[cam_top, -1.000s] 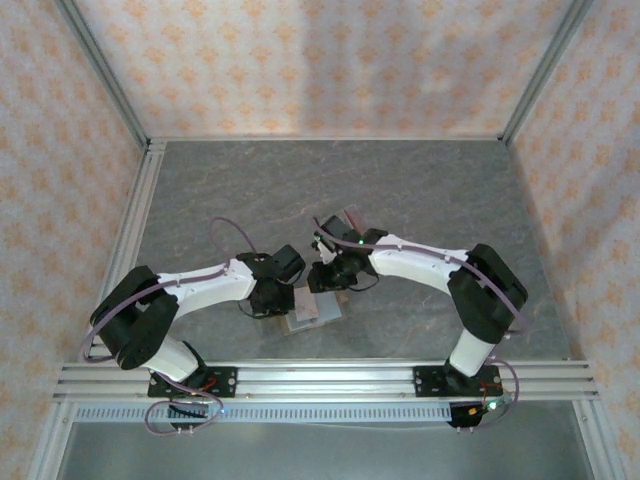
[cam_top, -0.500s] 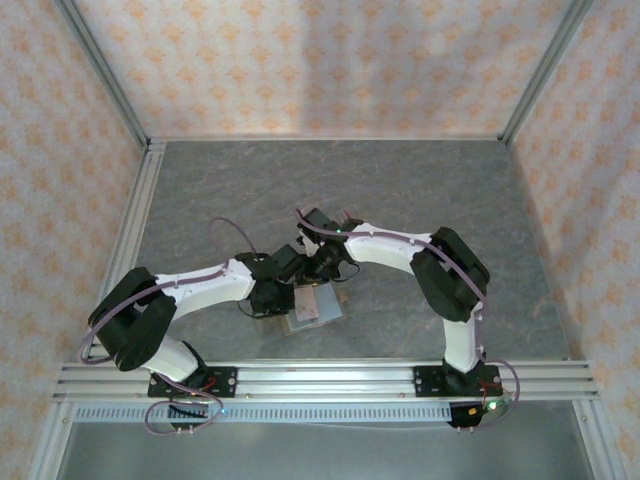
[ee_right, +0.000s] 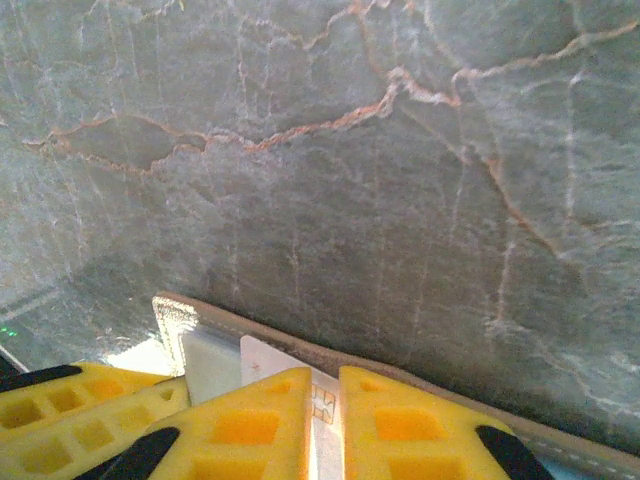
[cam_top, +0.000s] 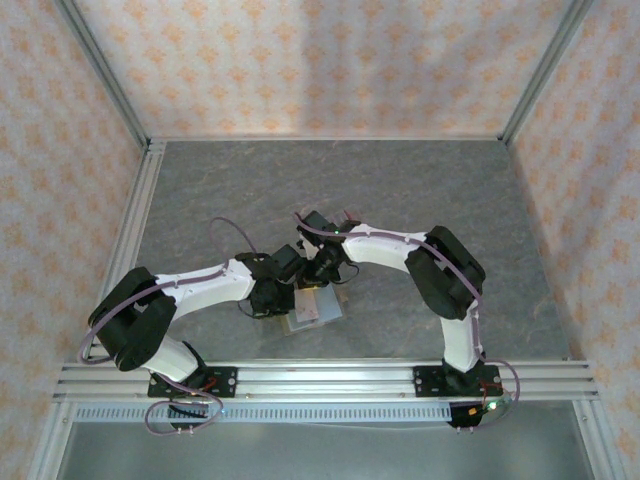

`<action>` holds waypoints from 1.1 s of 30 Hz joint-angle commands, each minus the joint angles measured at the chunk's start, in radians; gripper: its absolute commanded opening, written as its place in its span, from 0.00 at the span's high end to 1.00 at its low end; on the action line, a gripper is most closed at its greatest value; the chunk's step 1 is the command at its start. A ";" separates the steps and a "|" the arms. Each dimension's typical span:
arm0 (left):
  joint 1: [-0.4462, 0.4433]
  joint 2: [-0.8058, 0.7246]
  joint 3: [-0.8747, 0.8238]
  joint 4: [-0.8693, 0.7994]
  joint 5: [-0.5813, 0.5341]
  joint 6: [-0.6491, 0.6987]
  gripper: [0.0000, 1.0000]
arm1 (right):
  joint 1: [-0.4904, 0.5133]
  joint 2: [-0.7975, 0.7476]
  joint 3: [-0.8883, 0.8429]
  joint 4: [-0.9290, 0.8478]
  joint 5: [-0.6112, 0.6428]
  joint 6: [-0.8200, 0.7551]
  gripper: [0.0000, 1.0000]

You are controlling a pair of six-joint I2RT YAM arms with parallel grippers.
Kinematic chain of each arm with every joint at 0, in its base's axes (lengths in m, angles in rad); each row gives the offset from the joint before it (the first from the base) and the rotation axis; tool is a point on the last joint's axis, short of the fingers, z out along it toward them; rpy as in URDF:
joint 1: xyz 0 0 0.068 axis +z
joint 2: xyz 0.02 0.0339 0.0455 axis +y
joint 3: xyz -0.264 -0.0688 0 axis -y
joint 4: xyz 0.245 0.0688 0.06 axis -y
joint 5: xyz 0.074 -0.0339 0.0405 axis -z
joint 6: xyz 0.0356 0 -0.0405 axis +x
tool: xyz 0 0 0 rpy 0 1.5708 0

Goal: Put the credit cards into the card holder
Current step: Insert the credit card into the card slot.

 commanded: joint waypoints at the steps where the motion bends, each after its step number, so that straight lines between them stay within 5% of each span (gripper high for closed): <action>1: -0.007 -0.011 0.005 -0.013 0.001 -0.009 1.00 | 0.020 0.007 0.025 -0.044 -0.022 -0.023 0.86; 11: -0.005 -0.005 0.004 -0.010 0.003 -0.009 1.00 | 0.044 -0.011 0.031 -0.062 -0.083 -0.045 0.87; 18: -0.006 -0.014 -0.002 -0.013 0.001 -0.008 1.00 | 0.018 -0.054 0.070 -0.083 -0.006 -0.044 0.87; 33: -0.006 -0.027 -0.001 -0.016 -0.005 -0.011 1.00 | 0.018 0.110 0.248 -0.212 0.078 -0.063 0.89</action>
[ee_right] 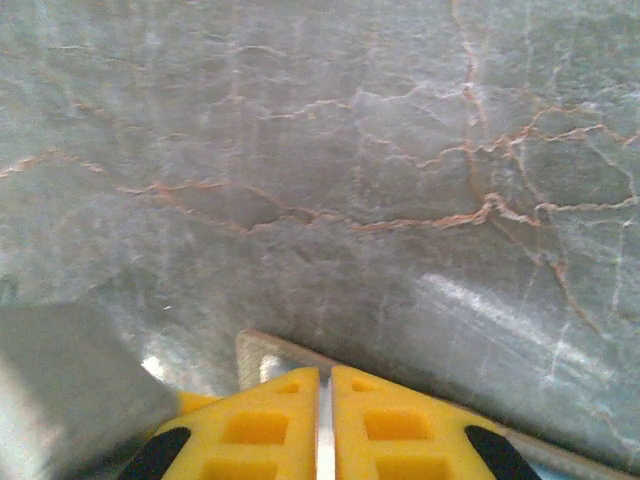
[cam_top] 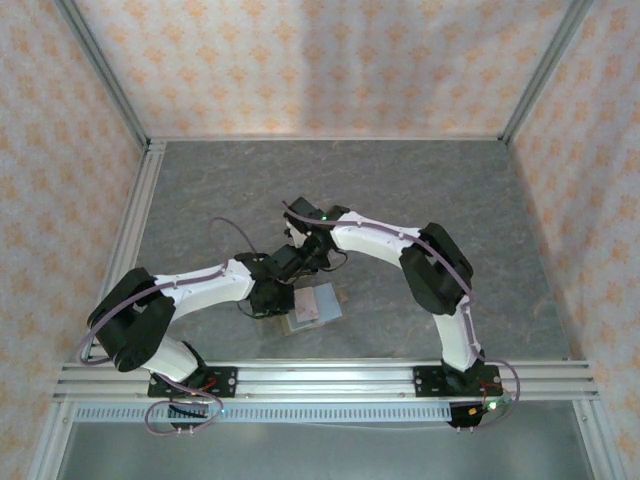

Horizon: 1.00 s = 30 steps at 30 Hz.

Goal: Put the credit cards into the card holder
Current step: Insert the credit card into the card slot.

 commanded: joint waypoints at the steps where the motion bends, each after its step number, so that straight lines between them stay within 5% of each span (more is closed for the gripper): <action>1: -0.006 -0.019 0.000 -0.015 -0.004 -0.010 1.00 | 0.009 0.025 0.014 -0.059 0.038 -0.015 0.89; 20: -0.006 -0.011 -0.006 -0.007 -0.001 -0.014 1.00 | 0.056 -0.019 -0.078 -0.055 -0.016 -0.040 0.90; 30: -0.006 -0.019 -0.021 -0.003 -0.001 -0.016 1.00 | -0.003 -0.176 -0.172 0.057 0.053 0.069 0.83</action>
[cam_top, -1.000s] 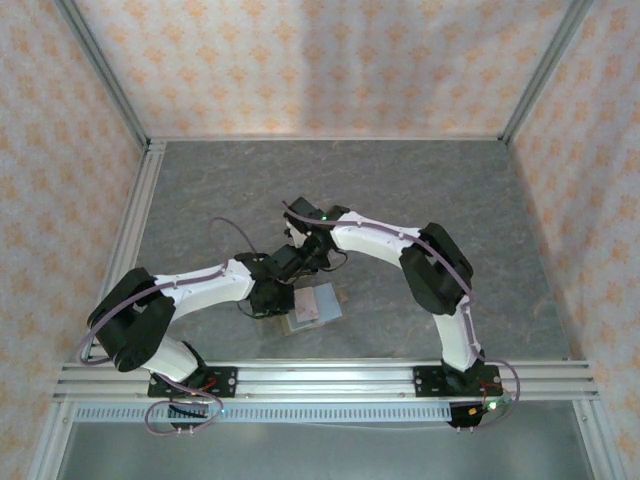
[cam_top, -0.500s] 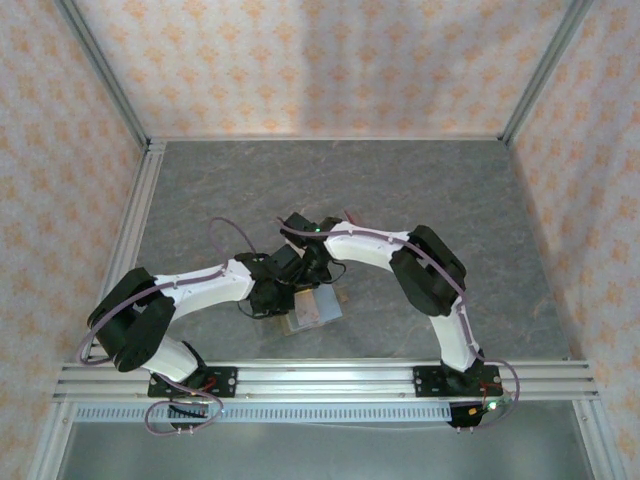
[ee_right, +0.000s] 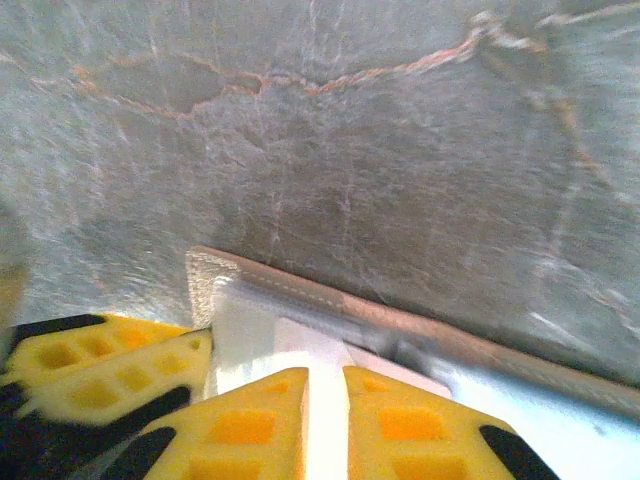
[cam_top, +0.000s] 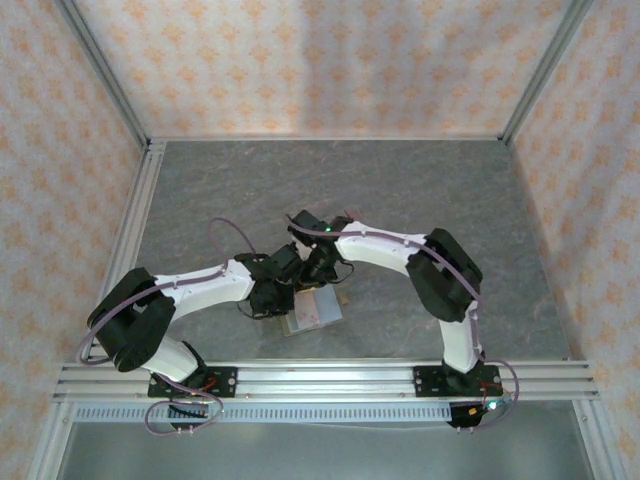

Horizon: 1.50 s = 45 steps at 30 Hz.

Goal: Put the credit cards into the card holder
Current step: Insert the credit card into the card slot.

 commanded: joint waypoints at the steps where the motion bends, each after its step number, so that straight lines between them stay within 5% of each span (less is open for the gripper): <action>1: -0.006 -0.020 -0.017 -0.004 -0.001 -0.017 1.00 | -0.033 -0.087 -0.055 0.062 0.033 0.063 0.82; 15: -0.006 -0.013 -0.013 -0.003 -0.001 -0.012 1.00 | -0.022 -0.151 -0.252 0.165 -0.050 0.131 0.78; 45: -0.006 -0.023 -0.019 -0.009 -0.001 -0.014 1.00 | 0.043 -0.150 -0.246 0.190 -0.026 0.158 0.81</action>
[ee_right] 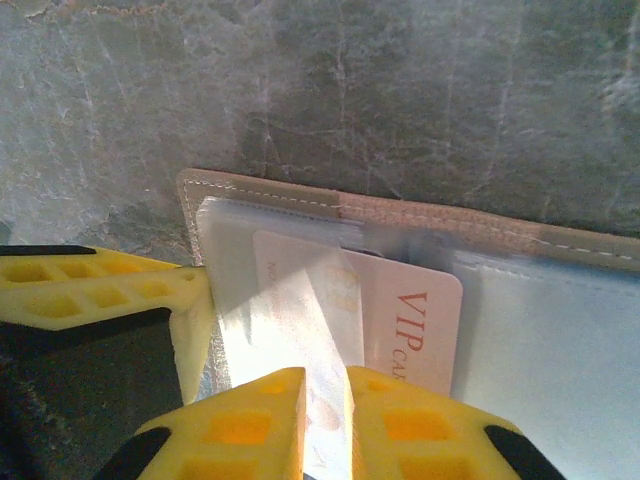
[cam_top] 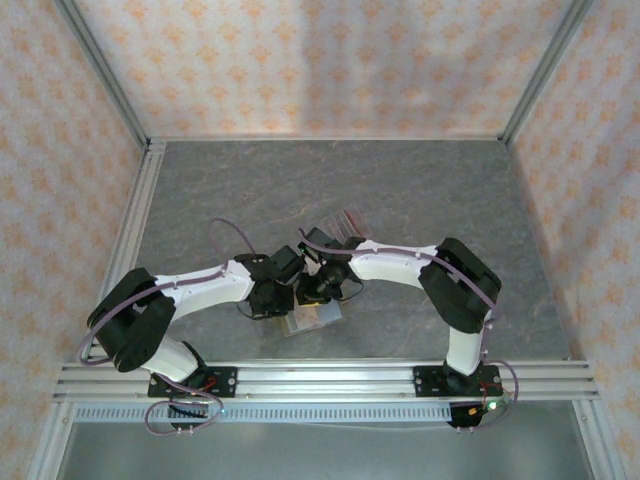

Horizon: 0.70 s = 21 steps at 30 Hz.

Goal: Put the credit cards into the card holder
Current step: Insert the credit card into the card slot.

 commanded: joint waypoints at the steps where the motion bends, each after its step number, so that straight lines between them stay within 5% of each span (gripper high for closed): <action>1: -0.006 -0.023 -0.015 -0.013 -0.002 -0.014 1.00 | 0.001 -0.045 0.008 -0.043 0.044 -0.010 0.81; 21: -0.006 -0.042 -0.027 -0.014 -0.006 -0.020 1.00 | 0.000 -0.028 -0.003 -0.120 0.137 -0.042 0.77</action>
